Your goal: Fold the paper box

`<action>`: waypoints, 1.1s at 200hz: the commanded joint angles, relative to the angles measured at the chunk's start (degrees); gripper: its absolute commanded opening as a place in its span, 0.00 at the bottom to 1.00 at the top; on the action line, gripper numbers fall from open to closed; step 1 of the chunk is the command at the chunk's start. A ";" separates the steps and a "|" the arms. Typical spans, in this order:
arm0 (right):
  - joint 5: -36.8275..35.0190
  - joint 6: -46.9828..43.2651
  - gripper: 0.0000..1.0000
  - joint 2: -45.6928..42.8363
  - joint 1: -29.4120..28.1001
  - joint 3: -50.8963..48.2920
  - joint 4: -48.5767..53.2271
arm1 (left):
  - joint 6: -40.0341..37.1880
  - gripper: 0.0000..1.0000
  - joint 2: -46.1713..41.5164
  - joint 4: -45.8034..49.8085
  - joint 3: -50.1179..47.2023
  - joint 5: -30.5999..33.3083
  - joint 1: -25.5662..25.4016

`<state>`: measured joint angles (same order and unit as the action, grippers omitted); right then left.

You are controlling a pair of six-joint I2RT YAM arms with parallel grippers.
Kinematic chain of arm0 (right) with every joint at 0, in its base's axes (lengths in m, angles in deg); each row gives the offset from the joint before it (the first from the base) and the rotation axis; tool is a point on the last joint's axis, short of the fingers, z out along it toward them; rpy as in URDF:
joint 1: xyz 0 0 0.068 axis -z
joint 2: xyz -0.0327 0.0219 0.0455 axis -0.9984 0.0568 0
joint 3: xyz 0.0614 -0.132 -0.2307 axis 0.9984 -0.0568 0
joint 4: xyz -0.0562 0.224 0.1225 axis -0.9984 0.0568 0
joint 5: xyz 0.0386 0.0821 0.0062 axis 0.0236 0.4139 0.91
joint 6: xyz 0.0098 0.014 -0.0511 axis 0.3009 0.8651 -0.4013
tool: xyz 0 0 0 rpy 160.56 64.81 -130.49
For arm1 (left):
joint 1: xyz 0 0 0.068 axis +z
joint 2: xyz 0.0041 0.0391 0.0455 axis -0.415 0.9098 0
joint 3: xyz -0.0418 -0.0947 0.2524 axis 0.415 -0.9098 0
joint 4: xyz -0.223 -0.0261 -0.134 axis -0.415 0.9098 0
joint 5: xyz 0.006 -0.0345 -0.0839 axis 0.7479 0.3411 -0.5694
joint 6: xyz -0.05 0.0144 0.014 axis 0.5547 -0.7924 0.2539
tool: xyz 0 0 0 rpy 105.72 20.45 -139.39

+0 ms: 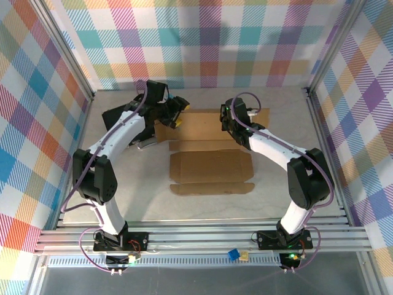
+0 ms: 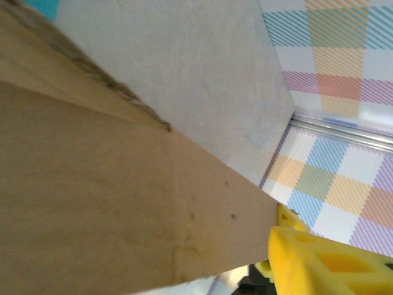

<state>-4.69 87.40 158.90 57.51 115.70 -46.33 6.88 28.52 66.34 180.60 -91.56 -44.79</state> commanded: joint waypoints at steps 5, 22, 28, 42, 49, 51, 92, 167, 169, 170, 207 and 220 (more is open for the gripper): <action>0.30 -0.72 0.00 -2.79 1.09 0.24 -0.49 | -4.56 0.68 -7.18 12.16 5.38 5.33 0.69; 0.52 -0.71 0.00 -2.79 1.29 0.20 -0.59 | -6.69 0.68 -8.61 16.10 6.57 5.64 1.99; 0.61 -0.78 0.00 -2.81 1.31 0.15 -0.65 | -7.36 0.68 -9.05 16.14 6.38 5.65 2.64; 0.86 -0.93 0.00 -2.63 1.37 0.40 -0.23 | -8.26 0.68 -9.63 14.01 5.22 5.03 4.70; 0.88 -1.03 0.00 -2.65 1.37 0.42 -0.15 | -7.66 0.67 -9.73 10.97 4.19 3.57 5.98; 0.88 -1.02 0.00 -2.58 1.37 0.41 -0.15 | -7.44 0.66 -9.73 9.95 3.91 3.07 6.31; 1.00 -0.84 0.00 -2.47 1.37 0.23 -0.34 | -9.41 0.63 -1.89 5.08 8.55 -1.61 7.53; 1.23 -0.39 0.00 -2.37 1.37 -0.03 -0.68 | -6.51 0.62 1.93 -3.65 4.19 -3.86 1.88; 1.18 -0.42 0.00 -2.35 1.37 0.03 -0.68 | -6.43 0.62 1.84 -3.68 3.96 -3.77 1.79; 1.21 -0.38 0.00 -2.31 1.37 0.04 -0.68 | -6.40 0.62 1.76 -3.79 3.83 -3.71 1.71; 1.71 -0.26 0.00 -1.80 1.37 0.32 -1.03 | -4.63 0.60 0.96 -6.33 0.89 -3.86 0.78; 1.78 -0.25 0.00 -1.69 1.36 0.24 -1.19 | -4.35 0.57 1.57 -6.73 1.05 -4.18 0.59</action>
<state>-3.73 87.22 158.49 58.73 115.68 -46.15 1.29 31.19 62.03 182.44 -94.12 -44.16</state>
